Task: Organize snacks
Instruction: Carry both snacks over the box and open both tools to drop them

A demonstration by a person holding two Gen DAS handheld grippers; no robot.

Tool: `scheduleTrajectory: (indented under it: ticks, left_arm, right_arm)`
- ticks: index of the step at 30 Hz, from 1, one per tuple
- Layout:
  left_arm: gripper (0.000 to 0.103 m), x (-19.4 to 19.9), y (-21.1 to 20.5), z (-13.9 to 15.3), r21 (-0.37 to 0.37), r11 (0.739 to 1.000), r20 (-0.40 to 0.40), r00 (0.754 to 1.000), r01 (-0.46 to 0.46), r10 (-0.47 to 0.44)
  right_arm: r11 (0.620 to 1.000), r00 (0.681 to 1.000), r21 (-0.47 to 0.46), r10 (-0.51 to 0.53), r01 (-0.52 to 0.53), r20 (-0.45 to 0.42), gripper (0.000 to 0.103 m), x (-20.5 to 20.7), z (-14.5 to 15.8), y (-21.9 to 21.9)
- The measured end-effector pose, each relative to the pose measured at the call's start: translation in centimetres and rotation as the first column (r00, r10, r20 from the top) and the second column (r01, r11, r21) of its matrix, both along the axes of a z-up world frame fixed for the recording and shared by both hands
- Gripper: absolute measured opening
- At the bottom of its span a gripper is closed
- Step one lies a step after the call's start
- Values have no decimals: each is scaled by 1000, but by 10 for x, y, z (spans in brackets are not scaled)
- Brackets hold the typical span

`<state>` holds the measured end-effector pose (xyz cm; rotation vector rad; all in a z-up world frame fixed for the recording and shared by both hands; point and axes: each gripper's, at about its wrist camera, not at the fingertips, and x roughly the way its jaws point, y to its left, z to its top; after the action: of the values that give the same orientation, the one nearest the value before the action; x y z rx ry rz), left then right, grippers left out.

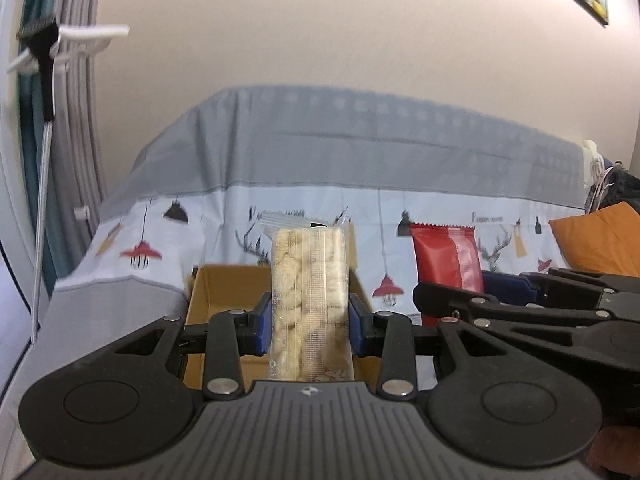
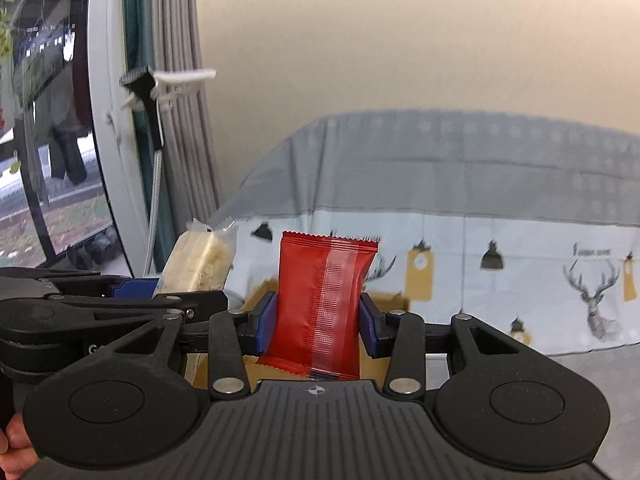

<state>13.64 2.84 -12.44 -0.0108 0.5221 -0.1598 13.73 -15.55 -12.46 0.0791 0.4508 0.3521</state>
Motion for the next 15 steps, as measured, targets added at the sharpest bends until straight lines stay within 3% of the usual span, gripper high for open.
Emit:
scheduleTrajectory:
  ticks: [15]
  left_arm:
    - [41,86,46,-118,-64,998,-235,972,-7,-8]
  right_arm:
    - [995,972,-98,0,-24,-235,44,74,-103,49]
